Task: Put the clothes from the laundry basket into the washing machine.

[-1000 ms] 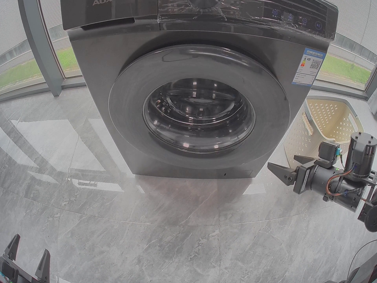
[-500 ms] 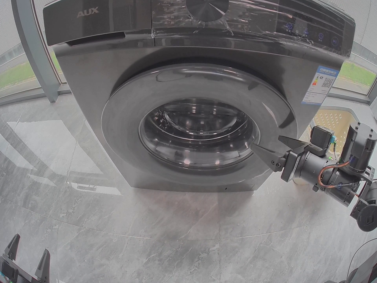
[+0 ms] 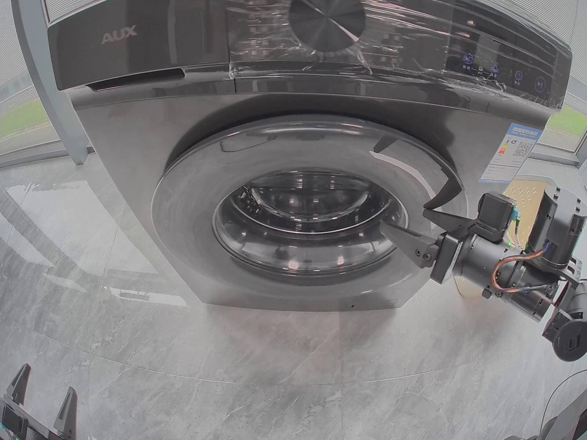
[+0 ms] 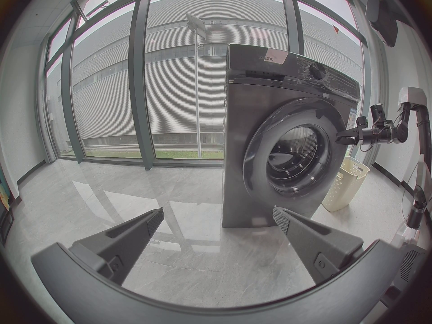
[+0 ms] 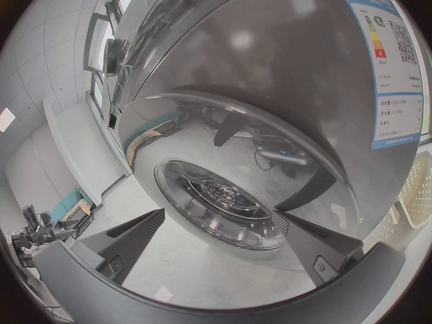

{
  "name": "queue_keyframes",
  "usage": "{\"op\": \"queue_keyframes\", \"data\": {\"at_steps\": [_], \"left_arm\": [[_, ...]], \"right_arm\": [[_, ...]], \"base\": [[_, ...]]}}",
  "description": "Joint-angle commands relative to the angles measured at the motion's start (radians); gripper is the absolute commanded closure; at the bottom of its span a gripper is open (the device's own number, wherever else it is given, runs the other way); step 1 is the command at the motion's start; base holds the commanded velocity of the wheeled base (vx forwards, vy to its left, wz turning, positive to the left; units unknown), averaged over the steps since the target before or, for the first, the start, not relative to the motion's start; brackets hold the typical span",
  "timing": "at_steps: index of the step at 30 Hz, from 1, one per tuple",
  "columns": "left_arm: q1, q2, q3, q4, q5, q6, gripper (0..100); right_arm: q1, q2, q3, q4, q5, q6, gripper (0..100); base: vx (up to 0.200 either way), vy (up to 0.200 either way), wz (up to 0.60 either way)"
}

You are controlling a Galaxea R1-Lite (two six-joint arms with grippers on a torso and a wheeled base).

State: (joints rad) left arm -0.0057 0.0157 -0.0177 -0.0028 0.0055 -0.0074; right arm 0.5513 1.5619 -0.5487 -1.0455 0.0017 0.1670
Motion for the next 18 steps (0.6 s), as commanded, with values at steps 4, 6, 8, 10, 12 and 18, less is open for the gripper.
{"op": "queue_keyframes", "data": {"at_steps": [4, 6, 8, 10, 12, 18], "left_arm": [[0.0, -0.016, 0.018, 0.0, 0.001, -0.002, 0], [0.0, -0.016, 0.018, 0.0, 0.001, -0.002, 0], [0.001, -0.016, 0.018, 0.0, 0.001, -0.002, 0], [0.001, -0.016, 0.018, 0.0, 0.001, -0.002, 0], [0.0, -0.016, 0.018, 0.0, 0.001, -0.002, 0], [0.0, -0.016, 0.018, 0.001, 0.001, -0.002, 0]], "right_arm": [[0.016, -0.019, 0.041, -0.022, -0.009, -0.007, 0], [0.05, -0.049, 0.076, -0.021, -0.009, -0.004, 0], [0.096, -0.103, 0.147, -0.018, -0.005, -0.004, 0], [0.141, -0.163, 0.245, -0.018, -0.005, -0.004, 0], [0.164, -0.227, 0.343, -0.016, -0.002, -0.004, 0], [0.137, -0.525, 0.549, 0.022, -0.011, -0.001, 0]], "base": [[0.0, 0.0, 0.0], [0.0, 0.0, 0.0], [0.0, 0.0, 0.0], [0.0, 0.0, 0.0], [0.0, 0.0, 0.0], [0.0, 0.0, 0.0]]}}
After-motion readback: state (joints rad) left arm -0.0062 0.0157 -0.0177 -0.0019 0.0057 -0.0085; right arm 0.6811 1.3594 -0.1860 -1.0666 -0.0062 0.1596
